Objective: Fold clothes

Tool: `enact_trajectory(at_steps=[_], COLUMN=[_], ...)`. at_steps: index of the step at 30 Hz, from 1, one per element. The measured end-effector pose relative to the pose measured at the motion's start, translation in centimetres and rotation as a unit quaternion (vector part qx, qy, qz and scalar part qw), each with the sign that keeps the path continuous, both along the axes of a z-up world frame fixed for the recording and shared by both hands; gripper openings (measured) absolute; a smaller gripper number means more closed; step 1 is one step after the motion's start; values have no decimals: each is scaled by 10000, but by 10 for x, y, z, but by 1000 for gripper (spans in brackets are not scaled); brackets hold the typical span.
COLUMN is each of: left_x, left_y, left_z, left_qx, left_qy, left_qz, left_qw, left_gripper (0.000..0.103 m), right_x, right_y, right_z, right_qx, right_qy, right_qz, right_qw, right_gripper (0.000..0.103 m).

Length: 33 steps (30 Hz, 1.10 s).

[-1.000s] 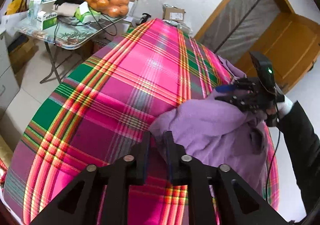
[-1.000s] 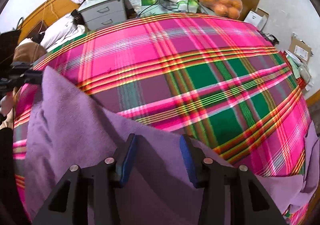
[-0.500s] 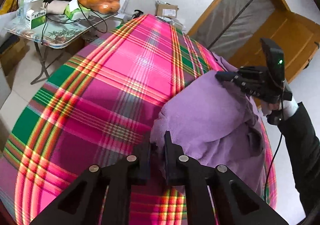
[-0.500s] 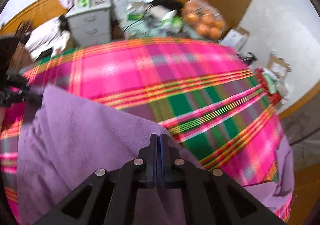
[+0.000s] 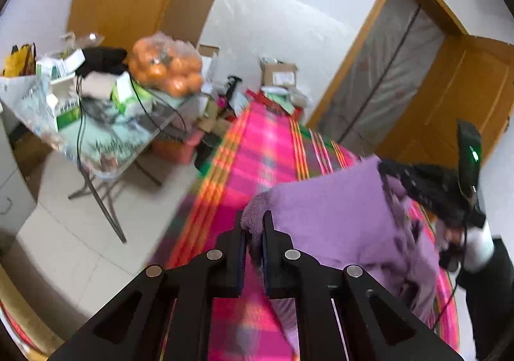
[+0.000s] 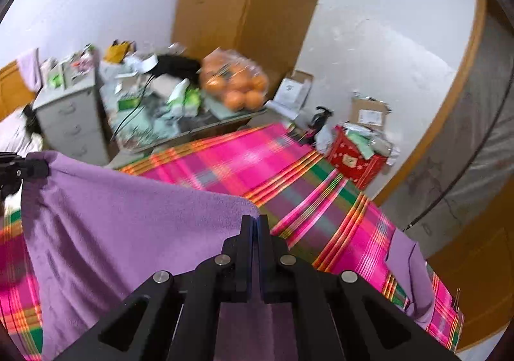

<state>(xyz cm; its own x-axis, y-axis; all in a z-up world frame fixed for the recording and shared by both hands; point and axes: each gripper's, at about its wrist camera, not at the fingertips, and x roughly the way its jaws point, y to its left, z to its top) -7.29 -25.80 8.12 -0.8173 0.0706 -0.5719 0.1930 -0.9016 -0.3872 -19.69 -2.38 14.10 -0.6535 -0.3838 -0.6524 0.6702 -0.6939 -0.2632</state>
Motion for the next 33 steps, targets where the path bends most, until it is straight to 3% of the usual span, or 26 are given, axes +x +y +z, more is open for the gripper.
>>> enact_trajectory(at_steps=[6, 9, 11, 14, 19, 25, 33], left_x=[-54, -81, -97, -97, -69, -18, 58], left_y=[-15, -8, -6, -7, -16, -6, 64], left_z=[-3, -20, -39, -52, -43, -21, -41], left_qx=[-307, -463, -436, -287, -225, -161, 247], left_qy=[-150, -374, -690, -803, -613, -394, -546], left_qz=[234, 126, 26, -48, 183, 273, -377], left_qw=[9991, 9981, 9967, 9963, 9977, 9987, 9975], left_gripper=[8, 9, 9, 11, 21, 21, 24], right_x=[-34, -56, -65, -71, -50, 16, 112], right_y=[-12, -16, -13, -1, 31, 82, 129], right_z=[-12, -35, -51, -70, -50, -20, -50], right_qx=[-135, 56, 158, 162, -161, -756, -661], right_qy=[50, -206, -416, -733, -708, -748, -1006], right_qz=[-551, -744, -838, -937, -892, -564, -115], right_qw=[9984, 9970, 9955, 9928, 9934, 9927, 9927], right_gripper=[3, 3, 4, 5, 16, 32, 38])
